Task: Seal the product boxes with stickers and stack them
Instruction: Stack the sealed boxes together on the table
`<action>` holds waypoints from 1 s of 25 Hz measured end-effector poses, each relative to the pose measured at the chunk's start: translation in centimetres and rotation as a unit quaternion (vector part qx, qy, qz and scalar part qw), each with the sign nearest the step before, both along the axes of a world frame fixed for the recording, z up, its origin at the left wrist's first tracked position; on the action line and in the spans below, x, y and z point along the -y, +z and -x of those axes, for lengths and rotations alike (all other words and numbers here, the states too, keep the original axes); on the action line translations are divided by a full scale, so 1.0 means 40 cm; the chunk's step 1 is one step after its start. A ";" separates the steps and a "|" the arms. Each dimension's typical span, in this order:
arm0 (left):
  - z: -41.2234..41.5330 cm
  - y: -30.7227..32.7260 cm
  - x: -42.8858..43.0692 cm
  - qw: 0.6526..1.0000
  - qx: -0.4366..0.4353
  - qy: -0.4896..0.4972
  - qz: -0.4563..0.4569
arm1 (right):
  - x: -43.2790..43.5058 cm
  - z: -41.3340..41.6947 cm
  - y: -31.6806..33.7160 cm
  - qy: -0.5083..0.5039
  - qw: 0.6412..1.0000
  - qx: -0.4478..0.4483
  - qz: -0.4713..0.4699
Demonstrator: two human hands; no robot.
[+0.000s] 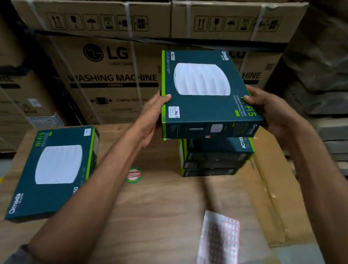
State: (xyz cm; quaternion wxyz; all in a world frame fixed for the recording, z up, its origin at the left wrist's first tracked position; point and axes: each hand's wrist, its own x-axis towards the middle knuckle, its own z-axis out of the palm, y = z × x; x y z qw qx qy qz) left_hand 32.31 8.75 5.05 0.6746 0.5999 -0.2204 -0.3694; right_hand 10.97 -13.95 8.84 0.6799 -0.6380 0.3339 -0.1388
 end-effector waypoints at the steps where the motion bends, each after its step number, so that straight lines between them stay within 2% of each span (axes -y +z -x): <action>1: 0.013 -0.024 0.049 1.000 0.008 0.009 -0.005 | 0.031 0.006 -0.015 -0.024 1.000 -0.017 0.005; 5: 0.047 -0.128 0.186 0.999 0.016 0.019 -0.038 | 0.110 0.020 -0.096 -0.068 0.994 -0.078 0.025; 9: 0.059 -0.214 0.254 0.997 0.019 0.014 -0.075 | 0.227 0.035 -0.264 -0.076 0.989 -0.118 0.042; 13: 0.042 -0.316 0.282 0.998 -0.009 0.022 -0.055 | 0.172 0.042 -0.230 -0.071 0.992 -0.105 0.015; 15: 0.021 -0.371 0.294 0.998 -0.037 0.016 -0.039 | 0.171 0.040 -0.233 -0.063 0.992 -0.106 0.033; 25: 0.082 -0.296 0.263 0.997 -0.025 0.056 -0.050 | 0.154 0.052 -0.231 -0.060 0.990 -0.114 0.049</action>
